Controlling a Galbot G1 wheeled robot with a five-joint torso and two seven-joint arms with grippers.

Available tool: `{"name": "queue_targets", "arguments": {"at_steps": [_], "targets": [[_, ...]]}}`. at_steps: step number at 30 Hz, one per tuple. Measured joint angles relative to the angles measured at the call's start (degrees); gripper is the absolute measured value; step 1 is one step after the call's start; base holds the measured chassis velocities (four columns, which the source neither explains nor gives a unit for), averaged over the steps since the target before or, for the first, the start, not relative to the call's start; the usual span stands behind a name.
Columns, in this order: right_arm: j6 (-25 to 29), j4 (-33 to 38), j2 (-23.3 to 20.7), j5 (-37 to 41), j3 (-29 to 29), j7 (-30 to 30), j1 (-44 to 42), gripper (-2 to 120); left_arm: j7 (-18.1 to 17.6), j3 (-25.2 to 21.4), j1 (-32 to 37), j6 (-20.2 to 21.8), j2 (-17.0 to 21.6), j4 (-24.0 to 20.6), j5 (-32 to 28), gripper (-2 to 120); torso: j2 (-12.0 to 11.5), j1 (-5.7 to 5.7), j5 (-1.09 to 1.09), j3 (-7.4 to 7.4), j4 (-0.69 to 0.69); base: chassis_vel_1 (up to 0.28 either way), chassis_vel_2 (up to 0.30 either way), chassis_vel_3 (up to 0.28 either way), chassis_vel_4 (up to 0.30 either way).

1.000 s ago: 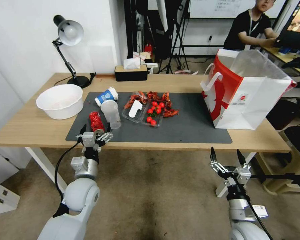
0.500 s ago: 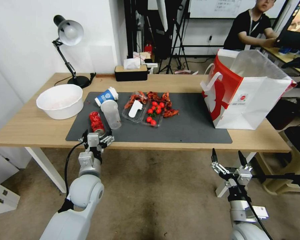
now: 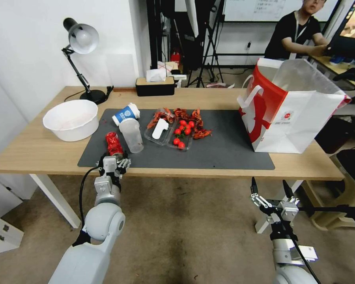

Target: Pick up the trash from the table and place it into the takeout bag.

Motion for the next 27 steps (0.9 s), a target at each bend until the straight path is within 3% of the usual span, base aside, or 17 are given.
{"name": "queue_targets", "arguments": {"at_steps": [2, 11, 15, 18, 20, 21, 23, 24, 25, 27], "targets": [[0.00, -0.06, -0.02, -0.02, -0.05, 0.05, 0.08, 100, -0.21, -0.21, 0.14, -0.95, 0.10, 0.05, -0.23, 51, 0.00, 0.00, 0.00, 0.00, 0.00, 0.000, 0.000, 0.000, 0.000], [-0.05, -0.16, 0.00, -0.02, -0.40, 0.08, 0.19, 100, -1.42, -1.49, 0.83, -5.32, 0.80, -0.24, -1.04, 51, 0.00, 0.00, 0.00, 0.00, 0.00, 0.000, 0.000, 0.000, 0.000], [-0.26, -0.06, -0.05, -0.02, -0.51, 0.10, 0.43, 100, 0.81, -2.49, 1.13, -9.17, 1.56, -0.37, -1.78, 51, 0.00, 0.00, 0.00, 0.00, 0.00, 0.000, 0.000, 0.000, 0.000], [-0.38, 0.06, -0.12, 0.00, -0.72, 0.11, 0.54, 100, 11.07, -3.99, 1.25, -15.97, 3.43, 0.11, -2.81, 51, 0.00, 0.00, -0.01, 0.00, 0.00, 0.000, 0.000, 0.000, 0.000], [-0.38, 0.06, -0.12, 0.00, -0.72, 0.11, 0.54, 100, 11.07, -3.99, 1.25, -15.97, 3.43, 0.11, -2.81, 51, 0.00, 0.00, -0.01, 0.00, 0.00, 0.000, 0.000, 0.000, 0.000], [-0.46, 0.16, -0.25, 0.05, -0.77, 0.14, 0.56, 100, 21.81, -4.50, 0.29, -20.94, 5.89, 0.66, -5.58, 51, 0.00, 0.00, -0.01, 0.00, 0.01, 0.000, 0.000, 0.000, 0.000], [-0.50, 0.28, -0.36, 0.13, -0.79, 0.23, 0.51, 100, 31.68, -4.52, -1.84, -24.96, 8.29, 1.47, -7.69, 51, 0.00, 0.00, 0.00, 0.00, -0.01, 0.000, 0.000, 0.000, 0.000], [-0.50, 0.28, -0.36, 0.13, -0.79, 0.23, 0.51, 100, 31.68, -4.52, -1.84, -24.96, 8.29, 1.47, -7.69, 51, 0.00, 0.00, 0.00, 0.00, -0.01, 0.000, 0.000, 0.000, 0.000], [-0.52, 0.36, -0.39, 0.15, -0.79, 0.28, 0.43, 100, 35.49, -4.45, -3.17, -25.94, 9.31, 1.88, -8.04, 51, 0.00, 0.00, -0.01, 0.00, 0.00, 0.000, 0.000, 0.000, 0.000], [-0.53, 0.61, -0.39, 0.16, -0.77, 0.31, 0.18, 100, 39.69, -3.93, -5.30, -27.30, 10.92, 2.55, -8.39, 51, 0.00, 0.00, 0.00, 0.00, -0.01, 0.000, 0.000, 0.000, 0.000]]}}
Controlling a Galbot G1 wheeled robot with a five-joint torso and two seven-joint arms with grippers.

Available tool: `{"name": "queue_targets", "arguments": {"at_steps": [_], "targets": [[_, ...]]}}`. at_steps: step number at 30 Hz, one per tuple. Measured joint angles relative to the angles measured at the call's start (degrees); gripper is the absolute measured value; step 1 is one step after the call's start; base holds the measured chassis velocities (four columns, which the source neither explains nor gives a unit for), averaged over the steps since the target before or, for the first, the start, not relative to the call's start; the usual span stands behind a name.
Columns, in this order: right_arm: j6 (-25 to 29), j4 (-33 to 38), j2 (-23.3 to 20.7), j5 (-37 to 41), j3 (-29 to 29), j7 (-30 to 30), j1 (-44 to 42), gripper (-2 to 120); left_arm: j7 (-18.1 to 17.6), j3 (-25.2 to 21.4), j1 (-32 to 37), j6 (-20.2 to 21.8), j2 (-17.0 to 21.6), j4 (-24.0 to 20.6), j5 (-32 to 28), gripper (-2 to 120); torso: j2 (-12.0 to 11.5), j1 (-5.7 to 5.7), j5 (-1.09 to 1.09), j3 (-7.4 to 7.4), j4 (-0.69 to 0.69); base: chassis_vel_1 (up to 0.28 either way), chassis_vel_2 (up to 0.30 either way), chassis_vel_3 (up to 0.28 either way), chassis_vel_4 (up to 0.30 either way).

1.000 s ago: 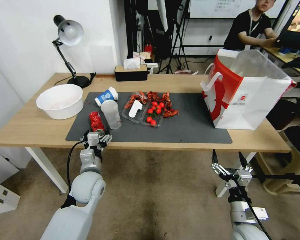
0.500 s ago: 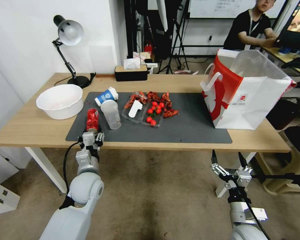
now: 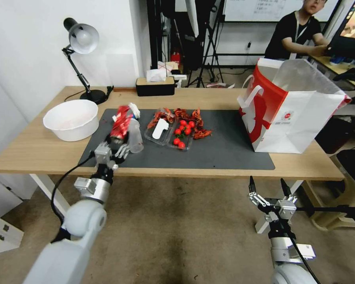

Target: Pick up the trash from the table and place it into the takeout bag.

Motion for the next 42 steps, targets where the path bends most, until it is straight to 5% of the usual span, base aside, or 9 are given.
{"name": "queue_targets", "arguments": {"at_steps": [5, 8, 18, 27, 42], "targets": [[-0.02, 0.37, 0.07, 0.00, 0.10, 0.01, -0.46, 100, 5.92, 1.73, -3.50, -1.27, 2.85, 1.48, -0.63, 51, 0.00, 0.00, -0.01, 0.00, 0.01, 0.000, 0.000, 0.000, 0.000], [-0.03, 0.54, -0.01, 0.00, 0.12, 0.01, -0.81, 100, 13.58, 4.76, -8.81, -3.73, 5.92, 4.50, -2.77, 51, 0.00, -0.01, -0.02, 0.00, 0.00, 0.000, 0.000, 0.000, 0.000], [-0.10, 0.68, 0.02, 0.00, 0.34, 0.23, -1.21, 100, 23.90, 15.68, -24.20, -3.93, 12.05, 11.31, -8.37, 51, -0.01, -0.01, 0.02, 0.00, 0.02, 0.000, 0.000, 0.000, 0.000], [-0.10, 0.74, 0.17, -0.01, 0.96, 0.36, -1.75, 100, 24.79, 24.84, -35.60, -2.47, 8.76, 16.21, -10.05, 51, -0.01, 0.00, 0.01, 0.01, 0.00, 0.000, 0.000, 0.000, 0.000], [0.01, 0.62, 0.59, 0.27, 2.05, 0.56, -2.31, 100, 22.47, 35.65, -50.04, -1.00, -3.46, 27.00, -9.66, 51, -0.01, 0.00, 0.00, 0.00, 0.02, 0.000, 0.000, 0.000, 0.000]]}}
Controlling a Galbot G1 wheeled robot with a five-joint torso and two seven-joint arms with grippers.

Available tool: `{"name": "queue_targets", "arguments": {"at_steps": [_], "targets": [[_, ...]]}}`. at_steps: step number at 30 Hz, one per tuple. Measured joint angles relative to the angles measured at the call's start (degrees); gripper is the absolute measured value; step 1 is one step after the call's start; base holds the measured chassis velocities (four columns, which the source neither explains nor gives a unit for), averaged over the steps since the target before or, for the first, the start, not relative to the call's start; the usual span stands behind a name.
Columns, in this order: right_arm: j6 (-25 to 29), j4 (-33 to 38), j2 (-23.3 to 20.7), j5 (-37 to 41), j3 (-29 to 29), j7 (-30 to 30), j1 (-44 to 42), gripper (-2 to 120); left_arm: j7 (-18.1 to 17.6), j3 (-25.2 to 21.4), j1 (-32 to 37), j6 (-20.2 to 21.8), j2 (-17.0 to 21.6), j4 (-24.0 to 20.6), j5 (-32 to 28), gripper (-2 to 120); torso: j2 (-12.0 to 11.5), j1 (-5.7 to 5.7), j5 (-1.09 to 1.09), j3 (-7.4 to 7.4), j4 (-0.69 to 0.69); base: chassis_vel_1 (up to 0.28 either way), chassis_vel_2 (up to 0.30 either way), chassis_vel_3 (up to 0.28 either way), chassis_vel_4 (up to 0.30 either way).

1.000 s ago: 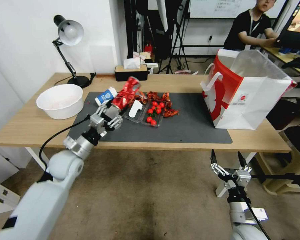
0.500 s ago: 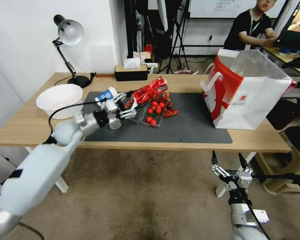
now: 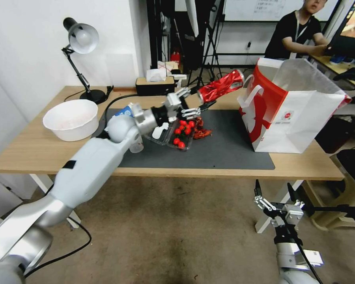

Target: Pick up the trash from the table and place it into the takeout bag.

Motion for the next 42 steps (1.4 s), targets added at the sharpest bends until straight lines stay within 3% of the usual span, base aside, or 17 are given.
{"name": "queue_targets", "arguments": {"at_steps": [8, 25, 36, 42], "targets": [[0.09, -0.85, 0.72, -0.07, -0.73, -0.34, 0.16, 100, 0.28, 1.30, -5.84, 0.50, -6.60, 7.46, 0.74, 51, 0.00, 0.01, 0.01, 0.00, 0.00, 0.000, 0.000, 0.000, 0.000], [0.28, -1.03, 1.79, -0.40, -1.25, -0.71, -0.25, 100, 0.19, 7.22, -14.96, 2.25, -16.97, 18.41, 0.50, 51, 0.00, 0.00, 0.01, -0.01, -0.02, 0.000, 0.000, 0.000, 0.000], [0.27, -1.52, 1.50, -0.45, -1.97, -0.79, 0.34, 100, -8.76, 12.91, -21.35, 3.55, -20.32, 24.72, 2.83, 51, 0.00, 0.00, 0.01, 0.00, -0.02, 0.000, 0.000, 0.000, 0.000], [0.04, -2.04, 0.80, -0.44, -2.20, -0.82, 0.90, 100, -15.07, 14.89, -23.74, 1.78, -21.17, 26.38, 12.49, 51, 0.00, 0.01, 0.00, 0.00, 0.01, 0.000, 0.000, 0.000, 0.000]]}}
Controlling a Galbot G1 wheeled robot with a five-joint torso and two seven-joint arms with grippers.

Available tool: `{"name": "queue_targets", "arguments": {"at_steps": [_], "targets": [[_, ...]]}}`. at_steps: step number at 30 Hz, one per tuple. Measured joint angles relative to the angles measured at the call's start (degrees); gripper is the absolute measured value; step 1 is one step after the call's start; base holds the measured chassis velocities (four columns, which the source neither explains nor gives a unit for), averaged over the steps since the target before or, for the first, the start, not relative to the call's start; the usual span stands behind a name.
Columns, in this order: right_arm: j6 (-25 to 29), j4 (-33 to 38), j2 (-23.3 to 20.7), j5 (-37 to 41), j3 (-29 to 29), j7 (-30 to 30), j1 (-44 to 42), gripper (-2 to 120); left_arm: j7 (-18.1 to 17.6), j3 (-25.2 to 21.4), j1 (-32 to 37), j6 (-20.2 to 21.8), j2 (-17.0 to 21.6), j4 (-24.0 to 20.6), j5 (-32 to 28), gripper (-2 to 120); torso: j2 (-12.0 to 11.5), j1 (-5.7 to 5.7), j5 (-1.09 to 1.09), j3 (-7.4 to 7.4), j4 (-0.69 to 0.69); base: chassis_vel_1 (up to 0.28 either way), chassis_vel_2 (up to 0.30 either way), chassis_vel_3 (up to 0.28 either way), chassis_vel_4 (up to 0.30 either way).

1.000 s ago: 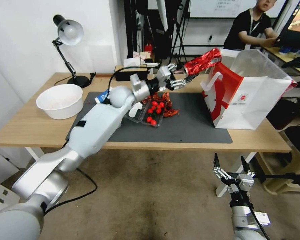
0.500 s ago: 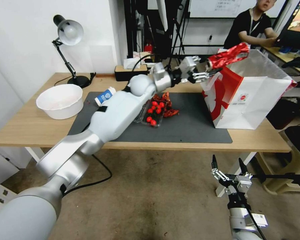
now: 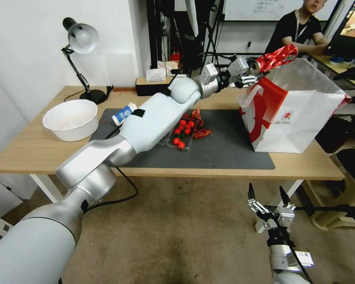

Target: Pick up the trash from the table and place it into the takeout bag.

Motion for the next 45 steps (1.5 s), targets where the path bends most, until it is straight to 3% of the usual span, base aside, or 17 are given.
{"name": "queue_targets", "arguments": {"at_steps": [5, 12, 21, 30, 32, 39, 41, 45], "targets": [[-0.04, -0.32, 0.14, 0.04, -0.15, -0.01, 0.21, 100, -3.22, 0.72, -1.15, -4.00, -1.42, 0.57, 7.34, 51, 0.00, 0.00, 0.00, 0.00, -0.02, 0.000, 0.000, 0.000, 0.000], [-0.13, -0.52, 0.21, 0.15, -0.19, 0.00, 0.47, 100, -3.77, 1.76, -2.68, -7.39, -3.00, 1.27, 15.74, 51, 0.00, 0.00, 0.01, 0.00, -0.02, 0.000, 0.000, 0.000, 0.000], [-0.20, -0.74, 0.34, 0.21, -0.38, 0.00, 0.79, 100, -0.02, 4.48, -5.12, -8.98, -4.16, 3.45, 19.58, 51, 0.00, 0.00, 0.01, 0.00, -0.02, 0.000, 0.000, 0.000, 0.000], [-0.20, -1.08, 0.41, 0.23, -0.44, 0.01, 0.82, 100, -0.34, 4.70, -5.34, -9.06, -3.96, 3.31, 22.24, 51, 0.00, 0.00, 0.00, 0.00, -0.02, 0.000, 0.000, 0.000, 0.000], [-0.20, -1.17, 0.41, 0.24, -0.44, 0.01, 0.84, 100, -1.06, 4.82, -5.34, -8.97, -3.81, 3.13, 22.44, 65, 0.00, 0.00, 0.00, 0.00, -0.01, 0.000, 0.000, 0.000, 0.000], [-0.19, -1.28, 0.42, 0.26, -0.44, 0.01, 0.97, 100, -1.91, 4.94, -5.36, -8.79, -3.85, 3.05, 22.45, 83, 0.00, 0.00, 0.00, 0.00, -0.01, 0.000, 0.000, 0.000, 0.000], [-0.19, -1.31, 0.44, 0.26, -0.45, 0.01, 1.02, 100, -2.23, 5.00, -5.42, -8.71, -3.96, 3.04, 22.34, 97, 0.00, 0.00, 0.00, 0.00, -0.01, 0.000, 0.000, 0.000, 0.000], [-0.19, -1.32, 0.44, 0.26, -0.46, 0.01, 1.05, 100, -2.41, 5.10, -5.49, -8.67, -4.01, 3.01, 22.13, 100, 0.00, 0.00, 0.00, 0.00, -0.02, 0.000, 0.000, 0.000, 0.000]]}}
